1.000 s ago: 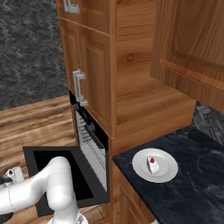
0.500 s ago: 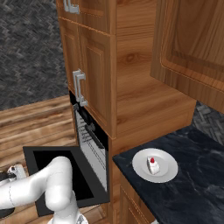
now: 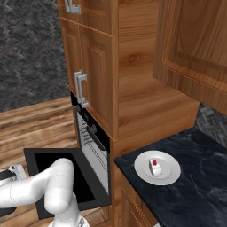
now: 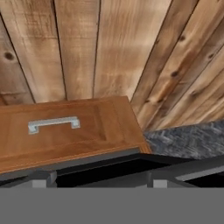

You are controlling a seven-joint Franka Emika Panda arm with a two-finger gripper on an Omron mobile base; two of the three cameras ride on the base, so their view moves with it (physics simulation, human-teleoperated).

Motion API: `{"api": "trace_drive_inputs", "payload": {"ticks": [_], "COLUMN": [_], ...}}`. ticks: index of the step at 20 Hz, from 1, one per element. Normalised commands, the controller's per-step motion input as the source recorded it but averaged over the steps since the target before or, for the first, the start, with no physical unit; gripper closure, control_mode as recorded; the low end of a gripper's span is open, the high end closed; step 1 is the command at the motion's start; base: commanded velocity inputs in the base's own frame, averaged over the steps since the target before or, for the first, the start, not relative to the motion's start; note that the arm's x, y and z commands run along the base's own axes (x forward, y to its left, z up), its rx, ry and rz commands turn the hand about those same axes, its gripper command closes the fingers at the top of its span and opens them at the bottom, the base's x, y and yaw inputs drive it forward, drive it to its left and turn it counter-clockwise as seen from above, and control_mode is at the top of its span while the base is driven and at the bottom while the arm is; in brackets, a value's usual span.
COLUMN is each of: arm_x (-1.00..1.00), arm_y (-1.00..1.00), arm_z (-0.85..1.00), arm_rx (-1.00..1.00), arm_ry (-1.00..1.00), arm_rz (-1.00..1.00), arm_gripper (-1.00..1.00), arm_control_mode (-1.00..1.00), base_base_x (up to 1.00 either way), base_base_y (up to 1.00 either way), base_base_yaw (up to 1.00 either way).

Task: Take the baked cake out of the oven and place it on the plate for cooling. Then close the oven door.

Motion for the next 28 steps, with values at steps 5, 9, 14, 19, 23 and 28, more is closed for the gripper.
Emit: {"api": "trace_drive_inputs", "payload": {"ticks": [5,9,14,19,23,28], "arm_x": [-0.19,-0.35,-0.19,0.00,0.05,0.26], "arm_y": [0.01,-0.01,-0.10,-0.21,-0.27,-0.35], "arm_z": [-0.49,-0.11,0.00,0.00,0.01,0.02], "arm_rx": [-0.36,-0.36,-0.34,-0.33,-0.33,-0.34], "arm_ry": [-0.23,-0.26,-0.25,-0.19,-0.17,-0.15], "arm_rz": [-0.20,-0.29,-0.35,-0.40,-0.41,-0.43], "arm_gripper": [-1.00,-1.00,-1.00,-1.00,-1.00,-1.00], "arm_control_mode": [-1.00,-1.00,-1.00,-1.00,-1.00,-1.00], "base_base_x": [0.00,0.00,0.00,0.00,0.00,0.00], "base_base_y": [0.00,0.00,0.00,0.00,0.00,0.00], "base_base_yaw": [0.00,0.00,0.00,0.00,0.00,0.00]}}
